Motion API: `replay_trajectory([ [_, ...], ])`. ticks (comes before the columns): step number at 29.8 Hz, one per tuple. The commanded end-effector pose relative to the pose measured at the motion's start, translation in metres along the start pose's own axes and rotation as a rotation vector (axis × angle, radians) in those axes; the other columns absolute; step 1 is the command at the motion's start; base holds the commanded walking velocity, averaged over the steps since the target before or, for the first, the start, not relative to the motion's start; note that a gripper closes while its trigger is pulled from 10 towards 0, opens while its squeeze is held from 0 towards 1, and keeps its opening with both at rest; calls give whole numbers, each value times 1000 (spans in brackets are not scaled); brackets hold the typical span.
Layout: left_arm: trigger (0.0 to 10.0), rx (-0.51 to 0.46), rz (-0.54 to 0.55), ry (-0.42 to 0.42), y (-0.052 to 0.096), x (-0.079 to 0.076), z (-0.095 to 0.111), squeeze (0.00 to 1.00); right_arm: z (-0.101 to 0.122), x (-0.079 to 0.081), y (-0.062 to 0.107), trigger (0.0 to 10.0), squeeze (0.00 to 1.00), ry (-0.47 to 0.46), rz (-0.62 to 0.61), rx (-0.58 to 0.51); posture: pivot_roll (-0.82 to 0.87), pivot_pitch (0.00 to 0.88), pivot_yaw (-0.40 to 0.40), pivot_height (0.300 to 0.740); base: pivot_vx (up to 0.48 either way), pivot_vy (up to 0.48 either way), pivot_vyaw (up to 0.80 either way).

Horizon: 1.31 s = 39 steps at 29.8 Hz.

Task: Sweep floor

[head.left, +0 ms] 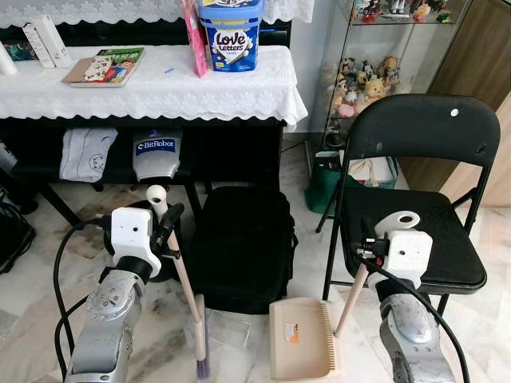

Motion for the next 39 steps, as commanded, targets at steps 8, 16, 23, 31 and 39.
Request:
replay_trajectory([
  [8,10000,-42,5,0,0,2,8,0,-5,0,-4,10000,0,31,-32,-55,-50,115,61,740,0,0,0],
  [16,10000,-53,6,-1,0,2,11,0,-16,6,-9,10000,0,22,-22,-65,-41,134,66,740,0,0,0],
  [23,10000,-51,4,-4,1,4,11,0,-20,9,-3,10000,0,-2,-1,-88,-46,156,71,740,0,0,0],
  [31,10000,-44,9,-5,-1,4,7,0,-45,17,9,10000,0,-16,29,-31,-43,175,71,740,0,0,0],
  [39,10000,-40,29,-5,1,9,3,0,-54,17,15,10000,0,-8,25,-16,-36,190,67,740,0,0,0],
])
Point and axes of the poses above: a point about 5 cm out from each wrist's last joint towards the gripper, its own y axis pointing back from the gripper into the wrist, its own z axis along the axis of the wrist's last joint, x = y × z, the point moved 5 cm from there along -y, pointing out of the wrist towards the gripper, and after that the axes turned 2 degrees about y, right-handed, at the moved point
